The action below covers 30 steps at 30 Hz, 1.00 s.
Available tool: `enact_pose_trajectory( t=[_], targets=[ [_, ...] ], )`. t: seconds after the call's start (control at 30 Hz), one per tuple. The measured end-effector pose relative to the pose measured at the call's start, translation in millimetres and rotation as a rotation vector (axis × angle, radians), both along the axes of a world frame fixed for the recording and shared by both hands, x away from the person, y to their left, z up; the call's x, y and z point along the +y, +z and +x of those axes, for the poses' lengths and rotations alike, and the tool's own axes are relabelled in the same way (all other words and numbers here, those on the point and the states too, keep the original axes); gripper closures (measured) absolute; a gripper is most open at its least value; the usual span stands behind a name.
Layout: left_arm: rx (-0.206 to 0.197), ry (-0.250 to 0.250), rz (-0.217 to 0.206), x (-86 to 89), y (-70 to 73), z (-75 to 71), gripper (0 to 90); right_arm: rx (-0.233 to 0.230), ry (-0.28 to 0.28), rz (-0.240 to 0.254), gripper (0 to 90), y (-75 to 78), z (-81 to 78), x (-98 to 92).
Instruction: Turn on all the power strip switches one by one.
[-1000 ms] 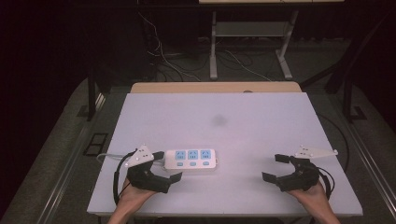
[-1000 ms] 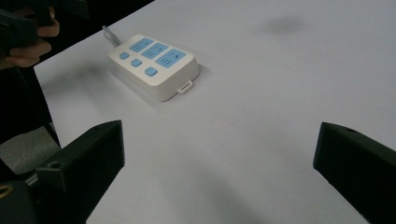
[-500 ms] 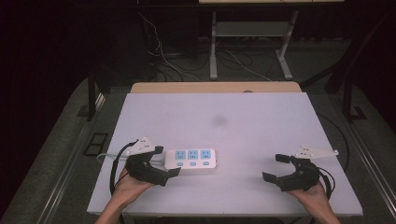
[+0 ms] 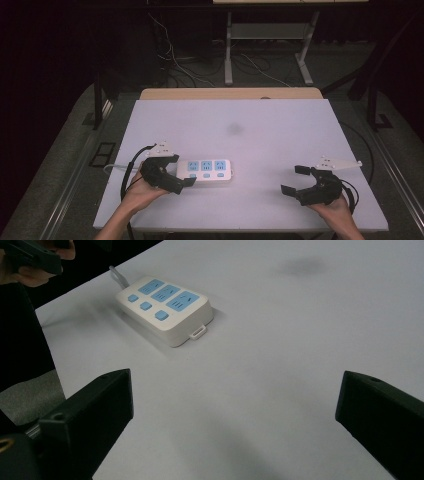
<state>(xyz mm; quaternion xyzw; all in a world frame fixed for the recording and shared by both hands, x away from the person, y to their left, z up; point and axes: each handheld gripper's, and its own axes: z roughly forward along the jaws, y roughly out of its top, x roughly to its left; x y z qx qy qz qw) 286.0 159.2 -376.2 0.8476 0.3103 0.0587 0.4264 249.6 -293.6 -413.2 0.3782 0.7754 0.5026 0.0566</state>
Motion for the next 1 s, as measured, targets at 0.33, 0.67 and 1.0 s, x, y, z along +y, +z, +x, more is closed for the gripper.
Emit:
enact_pose_trajectory(
  t=[0.33,0.67,1.0],
  targets=[
    [0.024,-0.025,0.059,-4.5,0.2,13.5,0.3,-0.001,-0.002,-0.001,1.7,0.0,-0.7,-1.2],
    [0.063,-0.056,0.105,-10.1,-3.5,25.1,4.2,-0.003,-0.003,-0.002,1.7,-0.3,-1.0,-1.5],
    [0.078,-0.084,0.156,-18.9,-4.4,30.6,21.1,-0.006,0.001,-0.004,1.7,-1.0,-1.3,-1.3]
  ],
)
